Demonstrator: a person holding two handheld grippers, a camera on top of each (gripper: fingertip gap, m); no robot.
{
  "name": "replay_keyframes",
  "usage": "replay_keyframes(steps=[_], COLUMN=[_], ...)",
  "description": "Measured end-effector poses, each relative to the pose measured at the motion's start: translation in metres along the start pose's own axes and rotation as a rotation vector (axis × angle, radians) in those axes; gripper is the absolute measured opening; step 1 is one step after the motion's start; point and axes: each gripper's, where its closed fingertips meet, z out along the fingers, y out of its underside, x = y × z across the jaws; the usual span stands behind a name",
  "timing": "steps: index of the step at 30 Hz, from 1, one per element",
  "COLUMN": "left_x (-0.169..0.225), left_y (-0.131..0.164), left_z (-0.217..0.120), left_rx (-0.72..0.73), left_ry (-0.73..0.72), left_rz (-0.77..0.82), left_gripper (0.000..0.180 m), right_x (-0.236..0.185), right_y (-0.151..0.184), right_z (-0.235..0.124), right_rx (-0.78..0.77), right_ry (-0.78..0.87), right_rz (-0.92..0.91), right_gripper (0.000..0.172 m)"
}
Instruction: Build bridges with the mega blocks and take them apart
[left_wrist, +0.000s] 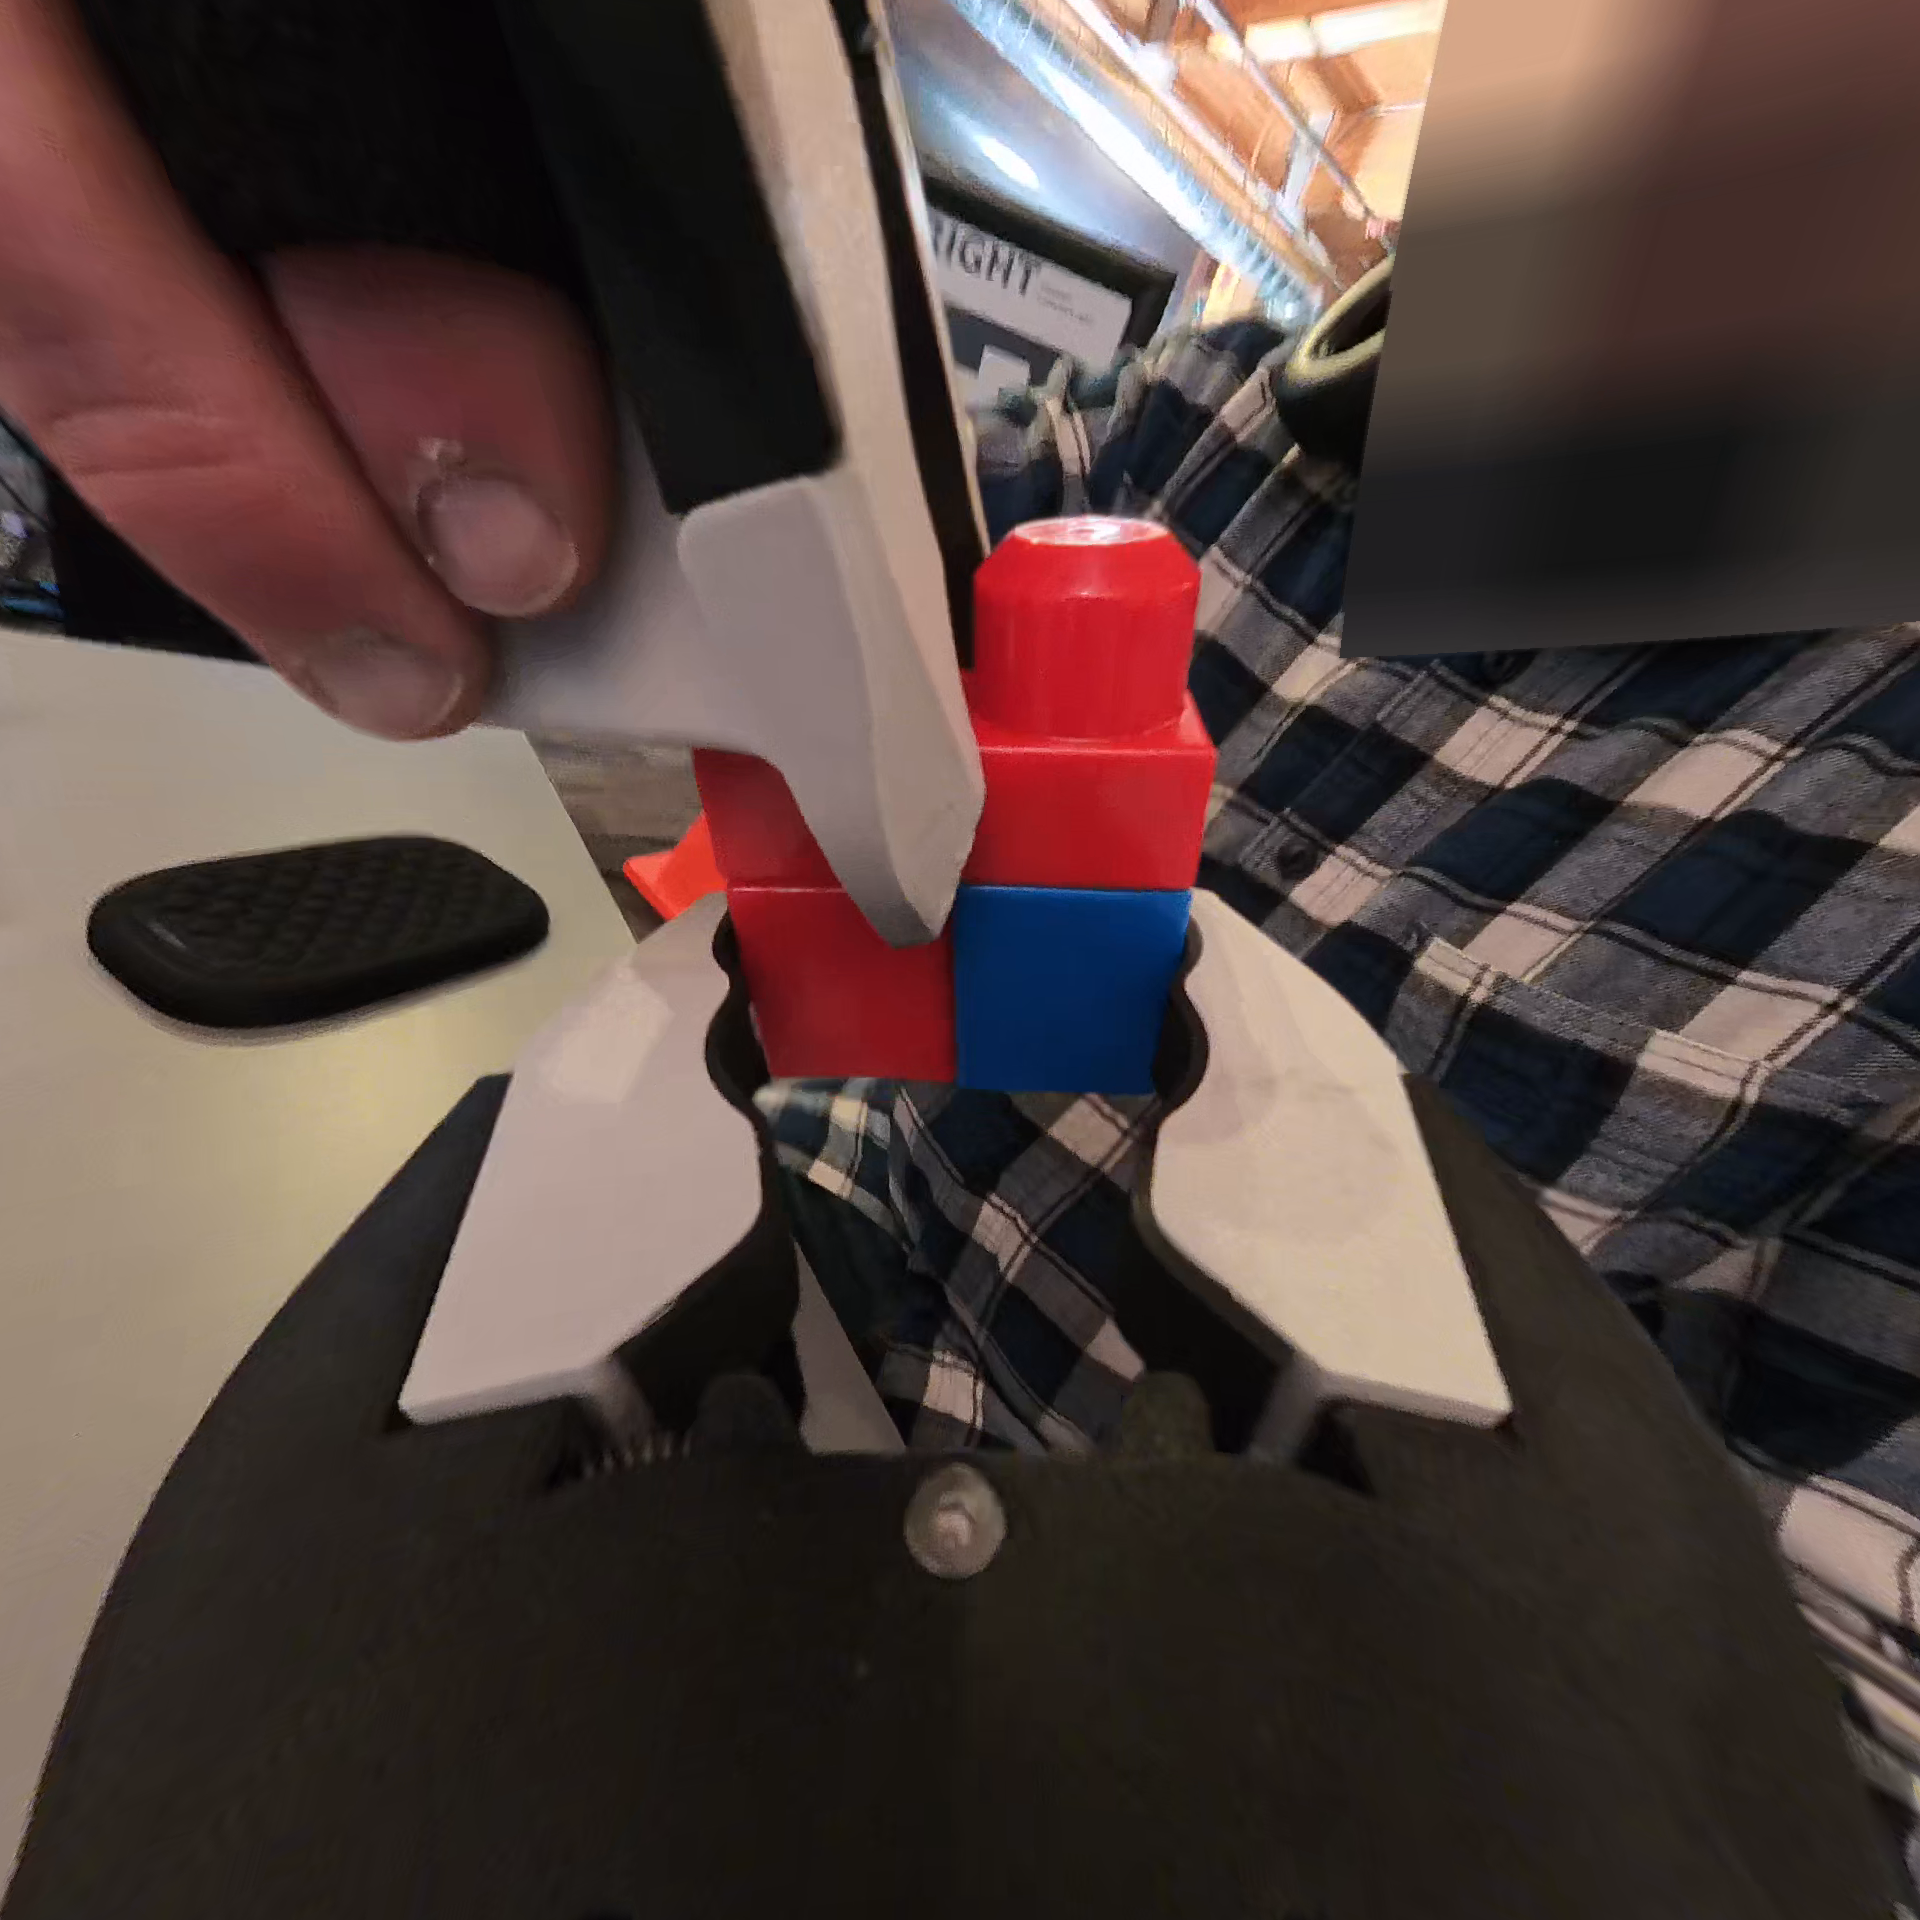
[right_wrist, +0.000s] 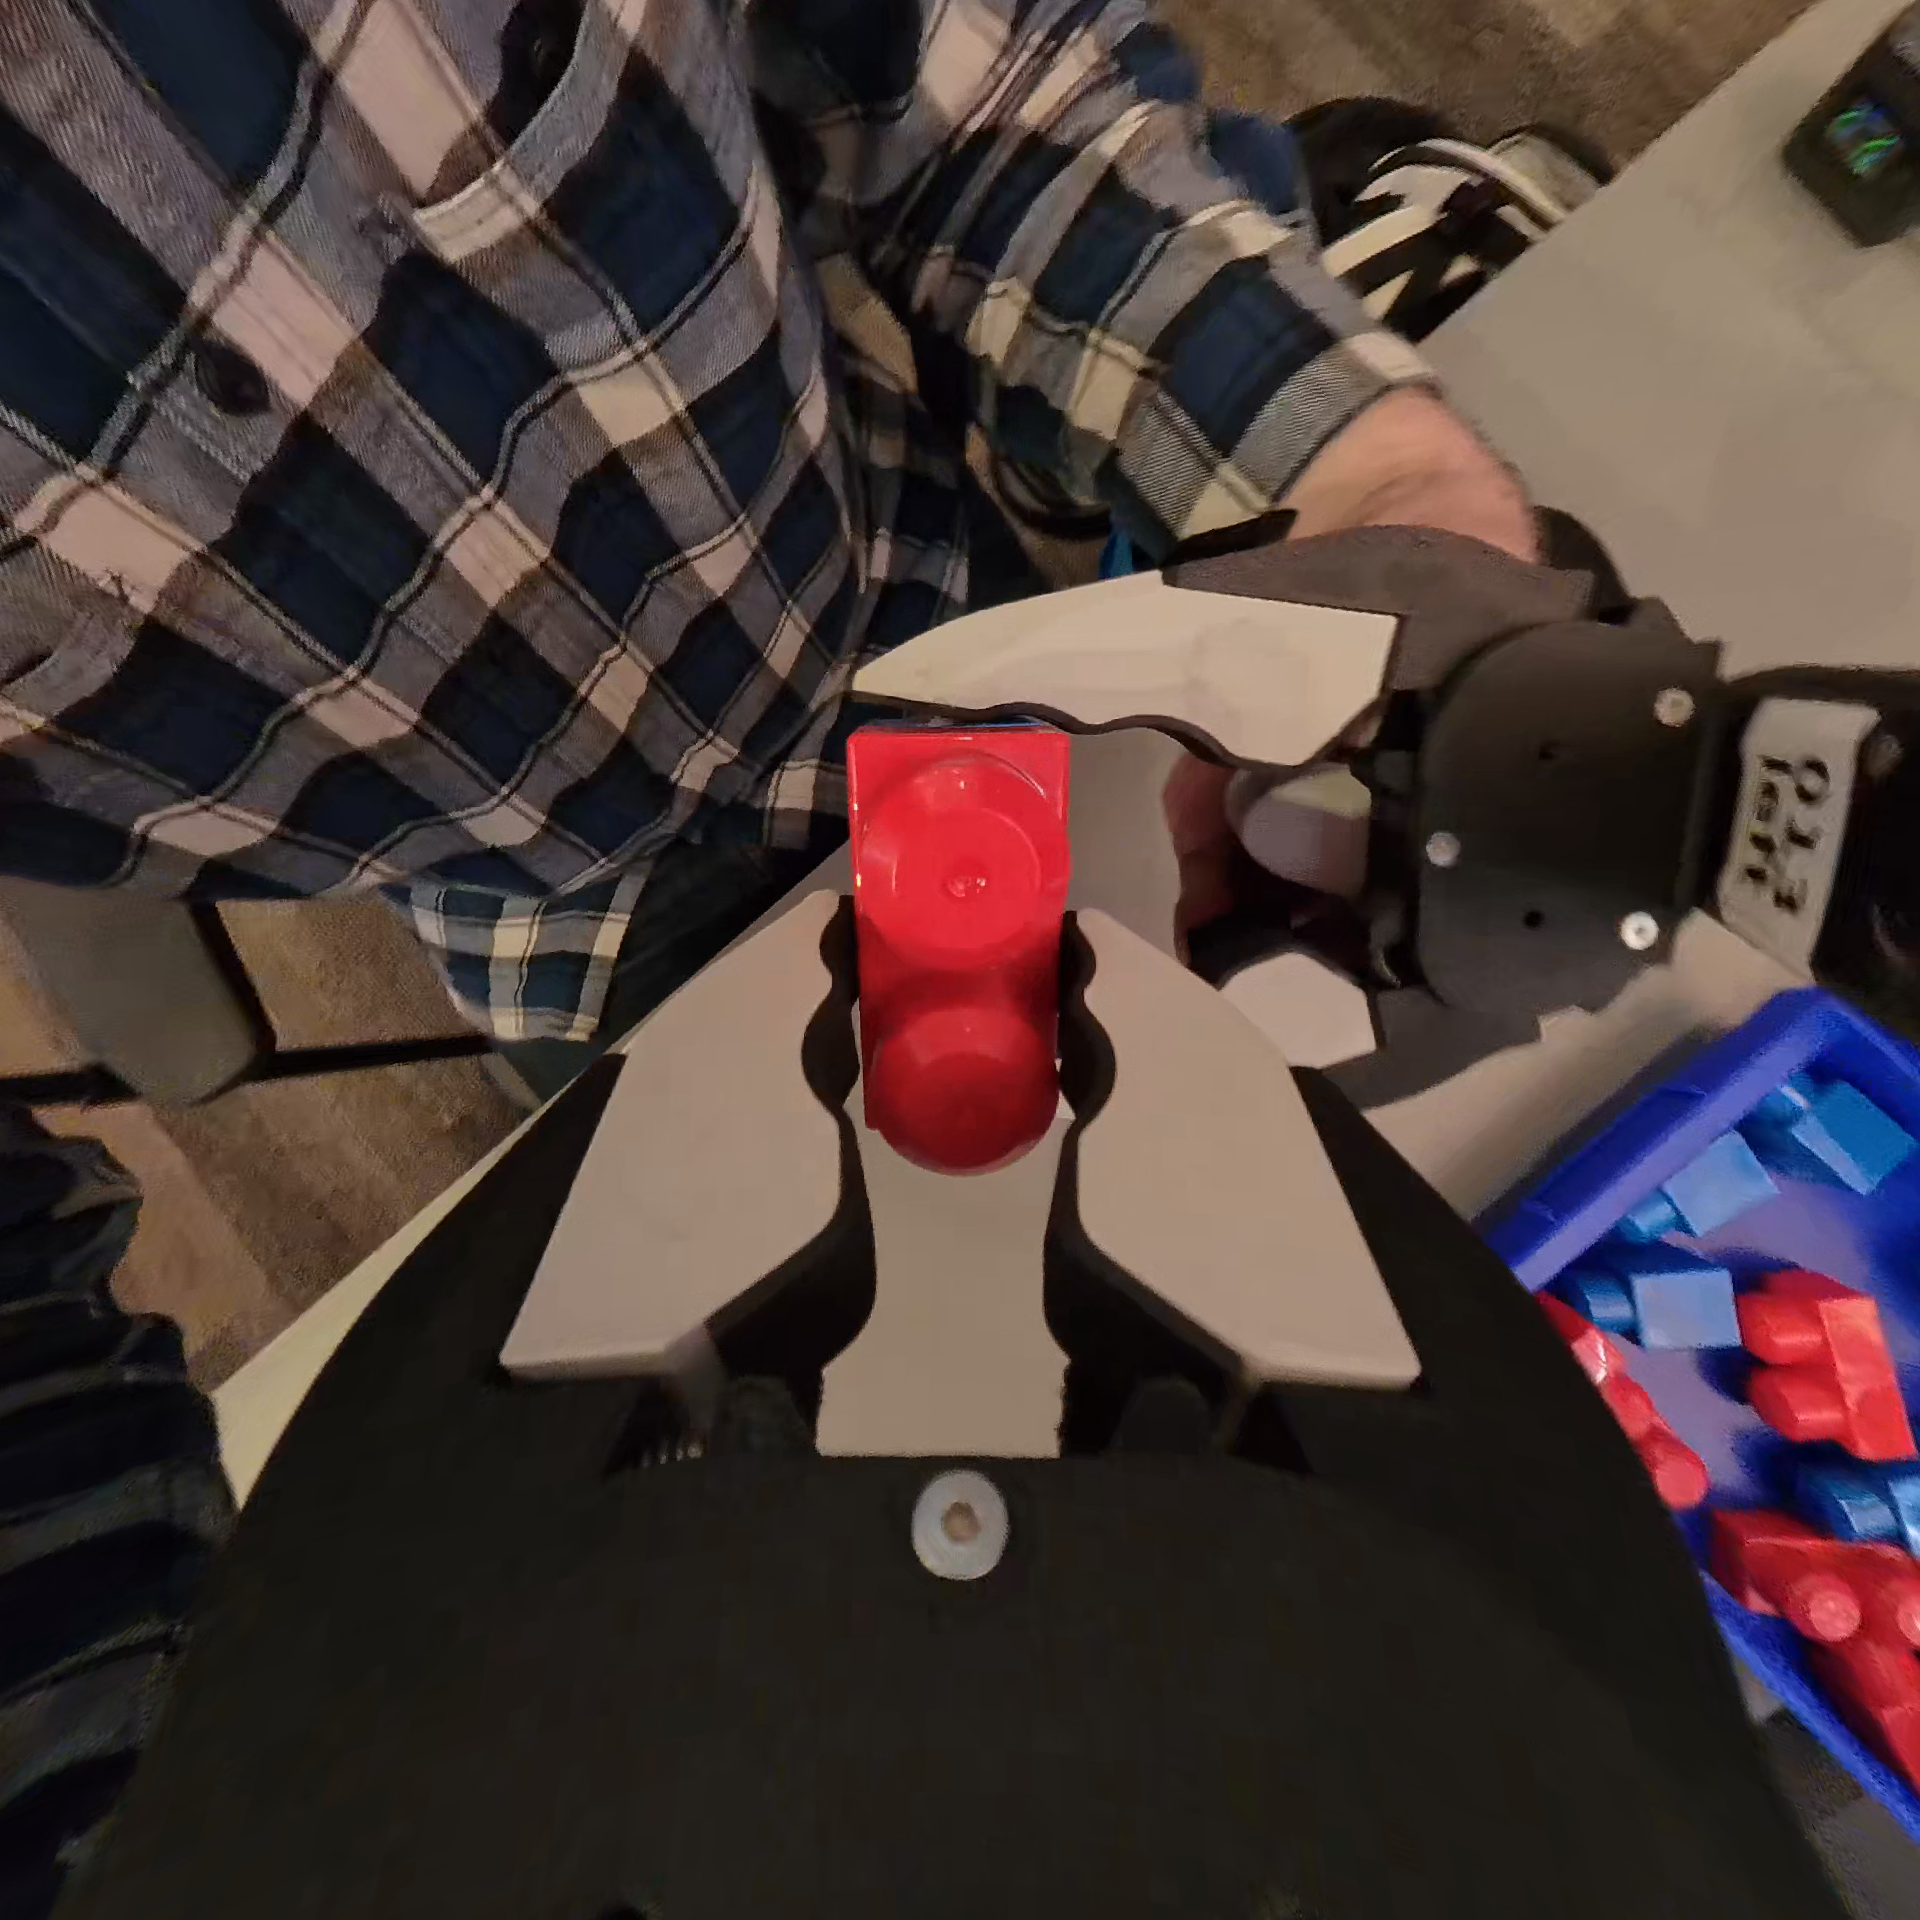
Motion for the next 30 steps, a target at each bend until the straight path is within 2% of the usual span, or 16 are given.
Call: replay_keyframes(steps=[1, 4, 6, 9, 12, 17, 20, 22, 25, 27, 30], left_x=[-0.002, -0.006, -0.003, -0.009, -0.009, -0.009, -0.005, 0.0, 0.003, -0.002, -0.004], left_y=[-0.007, -0.038, -0.052, -0.063, -0.061, -0.064, -0.064, -0.069, -0.073, -0.074, -0.083], left_z=[-0.004, -0.029, -0.042, -0.051, -0.045, -0.04, -0.034, -0.037, -0.041, -0.04, -0.046], left_rx=[0.044, 0.274, 0.408, 0.544, 0.552, 0.497, 0.457, 0.489, 0.532, 0.55, 0.628], left_ry=[-0.014, -0.039, 0.0, 0.036, 0.074, -0.05, -0.059, -0.032, 0.043, 0.018, -0.004], left_rz=[0.004, 0.037, 0.034, -0.003, -0.008, 0.112, 0.123, 0.108, 0.03, 0.035, 0.055], left_gripper=[0.075, 0.081, 0.081, 0.074, 0.075, 0.073, 0.074, 0.075, 0.093, 0.082, 0.082], right_x=[0.005, 0.028, 0.036, 0.041, 0.035, 0.031, 0.026, 0.028, 0.035, 0.037, 0.042], right_y=[-0.001, -0.008, -0.009, -0.005, -0.005, -0.006, -0.01, -0.012, -0.01, -0.014, -0.012], right_z=[-0.007, -0.038, -0.052, -0.057, -0.055, -0.058, -0.058, -0.059, -0.058, -0.058, -0.062], right_rx=[0.028, 0.198, 0.296, 0.309, 0.298, 0.232, 0.191, 0.146, -0.013, -0.058, -0.125], right_ry=[0.036, 0.203, 0.282, 0.396, 0.433, 0.504, 0.522, 0.578, 0.708, 0.771, 0.878], right_rz=[0.007, 0.027, 0.024, -0.032, -0.11, -0.167, -0.239, -0.28, -0.34, -0.363, -0.39], right_gripper=[0.037, 0.037, 0.037, 0.037, 0.037, 0.038, 0.037, 0.036, 0.037, 0.037, 0.037])
